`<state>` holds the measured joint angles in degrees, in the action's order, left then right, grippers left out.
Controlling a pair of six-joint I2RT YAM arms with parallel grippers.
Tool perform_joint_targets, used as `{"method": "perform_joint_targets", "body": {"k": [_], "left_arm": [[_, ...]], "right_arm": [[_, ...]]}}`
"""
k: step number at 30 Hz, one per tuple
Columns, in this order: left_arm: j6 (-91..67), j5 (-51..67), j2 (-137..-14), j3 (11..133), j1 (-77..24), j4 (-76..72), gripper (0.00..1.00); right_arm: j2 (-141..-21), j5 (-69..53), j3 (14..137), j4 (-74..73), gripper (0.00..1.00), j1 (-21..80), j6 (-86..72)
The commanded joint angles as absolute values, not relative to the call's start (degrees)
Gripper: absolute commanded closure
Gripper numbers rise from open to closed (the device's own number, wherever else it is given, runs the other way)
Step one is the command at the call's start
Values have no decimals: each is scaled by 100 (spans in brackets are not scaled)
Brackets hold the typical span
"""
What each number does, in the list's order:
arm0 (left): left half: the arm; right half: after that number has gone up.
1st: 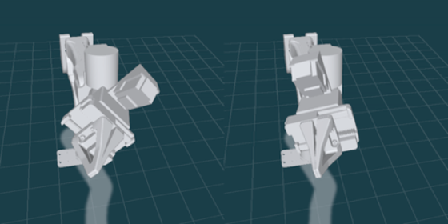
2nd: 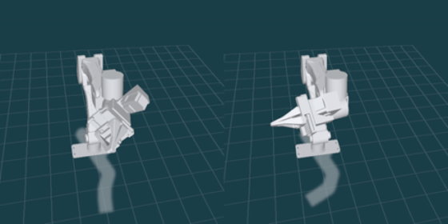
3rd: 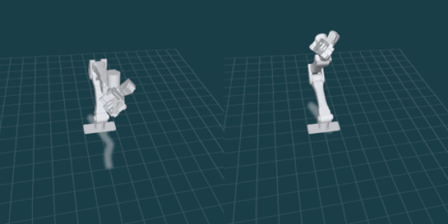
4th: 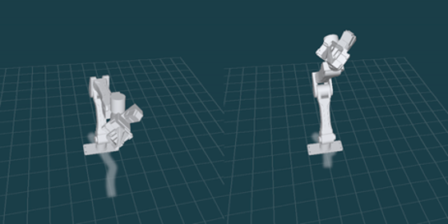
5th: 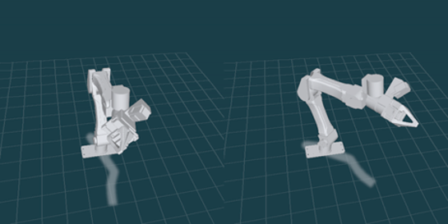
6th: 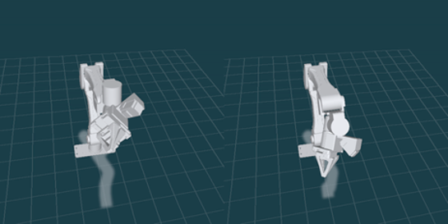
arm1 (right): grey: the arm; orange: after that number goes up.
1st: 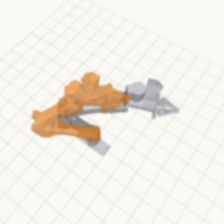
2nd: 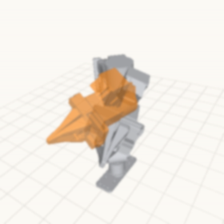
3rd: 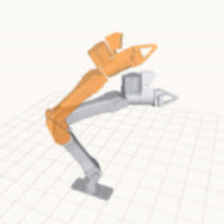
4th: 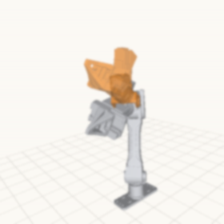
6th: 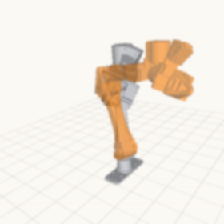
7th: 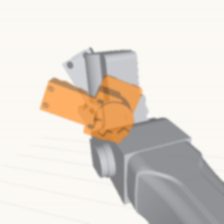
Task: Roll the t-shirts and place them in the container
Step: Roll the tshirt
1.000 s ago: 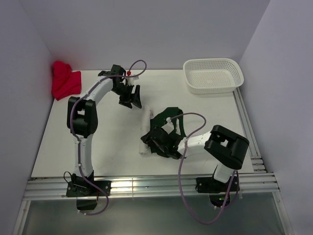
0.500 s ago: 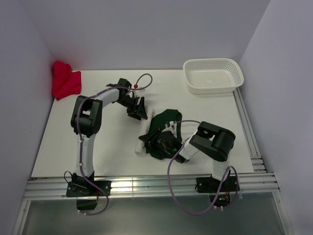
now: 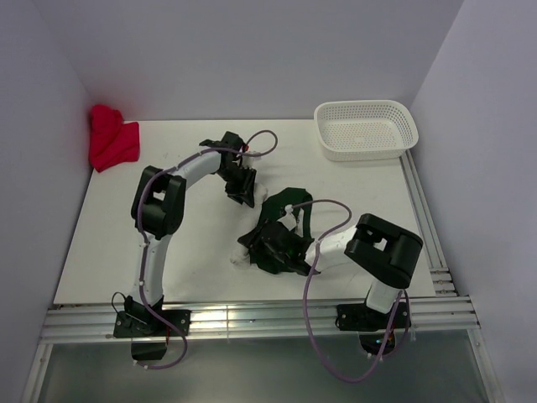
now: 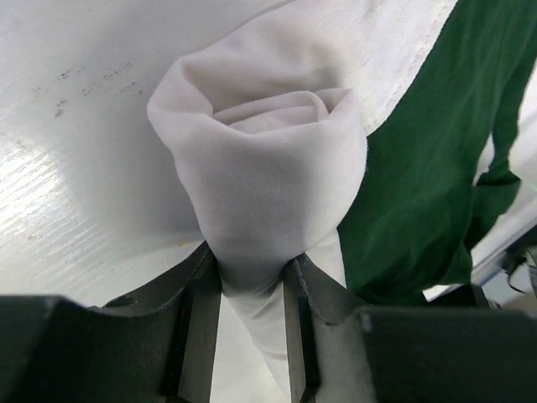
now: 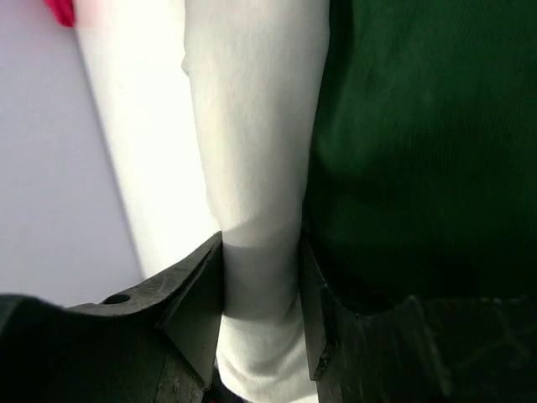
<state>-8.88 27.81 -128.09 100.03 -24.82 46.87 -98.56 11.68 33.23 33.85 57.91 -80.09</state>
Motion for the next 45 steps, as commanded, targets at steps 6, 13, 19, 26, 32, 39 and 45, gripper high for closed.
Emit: {"method": "perform_joint_targets", "body": {"k": [6,13,19,26,32,39,45], "left_arm": [[-721,1038,-12990,10160,-2566,4632,74],[-650,826,-12990,10222,-2663,4720,71],[-589,695,-13095,10301,-2672,4790,70],[-580,536,-13157,10336,-2733,4816,70],[-589,440,-13157,10310,-2786,4816,70],[-606,369,-13192,10354,-2848,4852,70],[-615,325,-13122,10345,-2892,4895,70]], "right_arm": [[-9659,1406,3673,1346,56,6600,-7717],[-9528,1546,3841,722,58,6969,-7752],[-9352,1644,3850,352,59,7154,-7761],[-9264,1635,4209,-140,59,7339,-7427],[-8975,1679,4315,-298,55,7488,-7339],[-8429,1898,4508,-1168,54,7629,-7374],[-8068,2706,5377,-2500,50,7647,-7497]]}}
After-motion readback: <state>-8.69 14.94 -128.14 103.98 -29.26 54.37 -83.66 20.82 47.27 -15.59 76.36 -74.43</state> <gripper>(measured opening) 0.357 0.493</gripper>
